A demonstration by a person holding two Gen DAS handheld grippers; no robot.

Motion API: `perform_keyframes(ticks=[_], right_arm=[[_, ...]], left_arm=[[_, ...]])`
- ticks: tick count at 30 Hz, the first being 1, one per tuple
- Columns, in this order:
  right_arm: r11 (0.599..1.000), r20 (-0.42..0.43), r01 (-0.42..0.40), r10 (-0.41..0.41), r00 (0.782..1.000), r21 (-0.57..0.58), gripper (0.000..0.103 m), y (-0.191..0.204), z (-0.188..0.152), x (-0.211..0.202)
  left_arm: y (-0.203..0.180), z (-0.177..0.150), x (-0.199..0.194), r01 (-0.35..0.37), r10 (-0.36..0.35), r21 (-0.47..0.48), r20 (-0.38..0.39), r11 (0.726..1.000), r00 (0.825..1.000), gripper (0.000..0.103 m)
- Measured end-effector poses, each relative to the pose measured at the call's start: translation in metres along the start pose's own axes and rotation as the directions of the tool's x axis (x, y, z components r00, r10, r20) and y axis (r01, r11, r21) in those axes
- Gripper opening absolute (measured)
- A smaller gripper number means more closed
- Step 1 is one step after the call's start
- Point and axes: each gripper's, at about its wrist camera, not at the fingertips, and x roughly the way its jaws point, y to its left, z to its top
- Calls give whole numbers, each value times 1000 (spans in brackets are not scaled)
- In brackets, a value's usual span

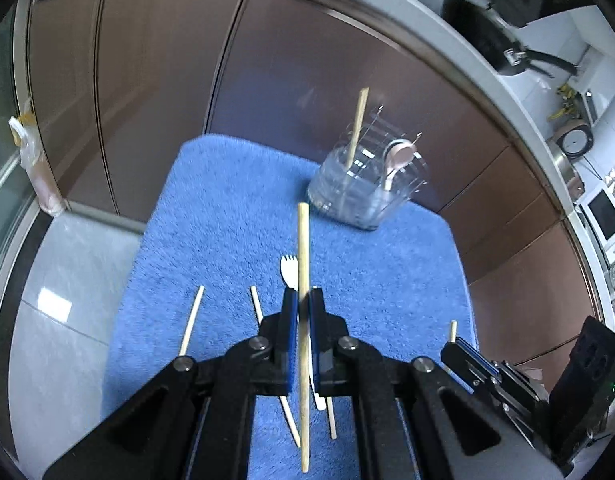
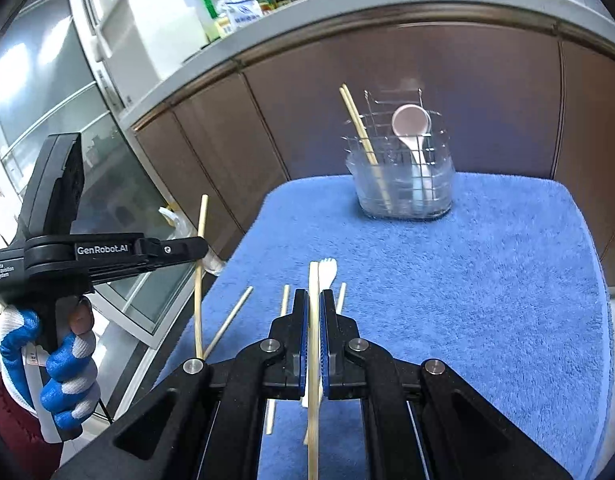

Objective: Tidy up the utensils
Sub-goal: 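Lift both held chopsticks and carry them over the clear rack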

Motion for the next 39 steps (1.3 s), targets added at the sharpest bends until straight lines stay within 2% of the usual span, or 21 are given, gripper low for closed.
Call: perform_keyframes(ticks=[7,10,14,17,19,21,25,27,29,30,34,37,39], right_arm=[[999,55,5,-3,998,-36,5,12,-2,-15],[998,108,18,-11,994,-65,5,14,8,-18],[994,207,34,-12,978,-104,5,19,29,-25],[991,270,43,-8,963,-125,5,17,54,-25],[990,324,44,2,946,-134,5,14,78,-25],[990,394,39,19,919,-139,5,8,107,-27],[989,514,45,36,857,-143,5,-5,155,-26],[988,555,51,39,831,-146,5,-10,171,-23],[989,594,54,40,804,-141,5,-20,186,-16],[989,607,54,40,794,-136,5,-24,192,-11],[990,648,76,20,761,-120,5,-45,210,12],[991,668,86,7,744,-106,5,-63,212,31],[992,670,84,0,742,-94,5,-73,210,41]], left_arm=[[-10,-4,-27,17,-20,35,80,999,997,5],[-15,2,-30,33,-37,36,120,999,992,5],[-24,23,-32,53,-60,43,184,998,981,5],[-33,47,-33,60,-73,60,257,996,964,5],[-42,65,-34,62,-83,76,312,995,946,5],[-55,86,-35,54,-87,97,378,994,922,5],[-79,128,-31,54,-105,116,505,992,857,5],[-89,147,-23,40,-93,105,575,994,813,5],[-97,161,-12,20,-75,95,624,995,778,5],[-100,168,-3,17,-71,91,636,996,769,5],[-106,185,34,3,-55,83,644,997,763,5],[-107,188,63,-16,-45,90,635,996,771,5],[-108,187,82,-24,-40,93,625,995,780,5]])
